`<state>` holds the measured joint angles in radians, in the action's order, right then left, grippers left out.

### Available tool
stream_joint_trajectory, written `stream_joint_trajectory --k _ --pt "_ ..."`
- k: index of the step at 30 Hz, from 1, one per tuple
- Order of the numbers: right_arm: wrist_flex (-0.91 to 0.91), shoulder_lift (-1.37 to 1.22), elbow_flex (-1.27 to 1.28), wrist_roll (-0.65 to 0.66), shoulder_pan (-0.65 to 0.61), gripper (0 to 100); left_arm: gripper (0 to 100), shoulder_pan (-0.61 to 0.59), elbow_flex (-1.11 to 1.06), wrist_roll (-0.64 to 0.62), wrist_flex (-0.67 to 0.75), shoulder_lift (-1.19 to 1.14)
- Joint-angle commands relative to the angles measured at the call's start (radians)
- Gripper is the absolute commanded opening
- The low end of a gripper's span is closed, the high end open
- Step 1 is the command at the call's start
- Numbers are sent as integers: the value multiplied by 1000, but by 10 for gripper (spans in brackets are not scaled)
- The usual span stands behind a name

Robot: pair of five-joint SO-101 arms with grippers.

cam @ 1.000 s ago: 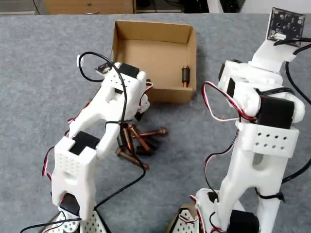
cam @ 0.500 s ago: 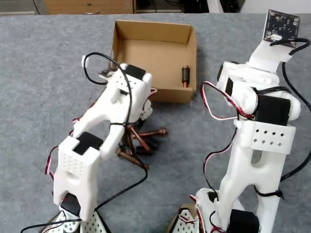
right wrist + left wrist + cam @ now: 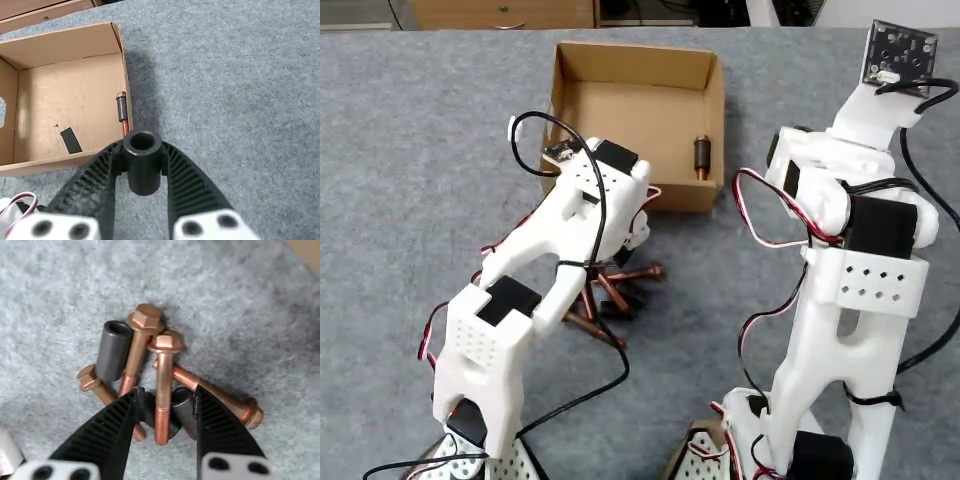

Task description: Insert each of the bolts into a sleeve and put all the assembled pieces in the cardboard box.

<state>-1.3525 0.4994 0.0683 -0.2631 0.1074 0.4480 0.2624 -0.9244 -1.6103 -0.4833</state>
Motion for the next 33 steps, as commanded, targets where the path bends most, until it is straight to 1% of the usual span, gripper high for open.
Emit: stream_joint_trajectory --k 1,8,12,19,29,31,33 --pt "29 1 2 12 10 2 167 -20 -28 -8 40 8" --pt "66 -1 4 12 10 2 167 -40 -54 -8 54 10" --pt "68 -1 13 12 10 2 167 -57 -94 -8 95 8" --pt "69 1 24 12 10 2 167 -52 -123 -8 146 8" --pt "69 1 24 12 10 2 166 -41 -141 -8 150 8" --pt "69 1 24 12 10 2 122 -41 -143 -8 150 8" --pt "69 1 22 12 10 2 23 -41 -141 -8 150 8"
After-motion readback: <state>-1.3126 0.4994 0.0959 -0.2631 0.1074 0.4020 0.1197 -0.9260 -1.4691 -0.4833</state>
